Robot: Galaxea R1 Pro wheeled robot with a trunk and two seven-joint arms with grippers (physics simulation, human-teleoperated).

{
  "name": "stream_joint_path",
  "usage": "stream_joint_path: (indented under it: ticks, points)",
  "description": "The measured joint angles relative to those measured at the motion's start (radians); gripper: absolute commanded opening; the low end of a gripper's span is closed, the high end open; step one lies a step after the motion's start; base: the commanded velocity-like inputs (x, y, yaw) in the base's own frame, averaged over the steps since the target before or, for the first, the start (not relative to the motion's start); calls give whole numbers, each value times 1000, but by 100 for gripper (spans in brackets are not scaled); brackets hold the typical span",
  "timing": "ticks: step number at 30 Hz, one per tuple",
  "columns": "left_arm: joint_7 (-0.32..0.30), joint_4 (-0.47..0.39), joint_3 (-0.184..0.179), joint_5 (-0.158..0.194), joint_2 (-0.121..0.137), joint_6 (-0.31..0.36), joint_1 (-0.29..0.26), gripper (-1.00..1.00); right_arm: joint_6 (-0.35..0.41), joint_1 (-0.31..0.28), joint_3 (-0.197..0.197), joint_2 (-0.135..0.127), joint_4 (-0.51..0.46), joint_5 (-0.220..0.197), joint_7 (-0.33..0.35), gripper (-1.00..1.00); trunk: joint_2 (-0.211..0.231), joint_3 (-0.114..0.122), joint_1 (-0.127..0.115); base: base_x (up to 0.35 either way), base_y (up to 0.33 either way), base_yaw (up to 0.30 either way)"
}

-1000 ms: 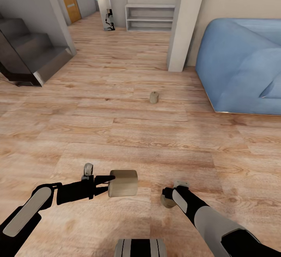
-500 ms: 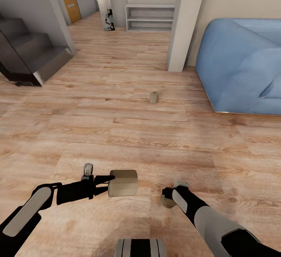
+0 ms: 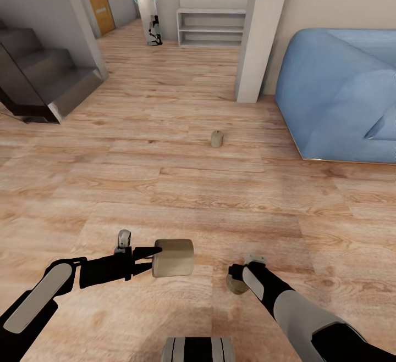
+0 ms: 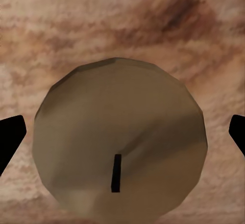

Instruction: Place each of the two pumpkins and all three candles from the living room inside a cabinet in the living room (use any cabinet), then make sure every cabinet is closed, and position the cauldron so it is next to a table in the living room.

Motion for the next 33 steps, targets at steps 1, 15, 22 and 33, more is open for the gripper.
stream_joint_path:
  ticks: [1,15,22,33]
  points:
    - [0,0,0,0,0,0,0,-100,-1,0,3,0,0,0,0,100,0,0,0,0,0,0]
    - [0,0,-1,0,-1,0,0,-100,-14,0,26,-1,4,-1,16,100,0,0,0,0,0,0]
    - [0,1,0,0,-1,0,0,-100,-13,0,27,-1,6,5,70,100,0,0,0,0,0,0]
    - [0,1,0,-1,-2,0,0,-100,-7,-1,29,-1,7,3,69,100,0,0,0,0,0,0]
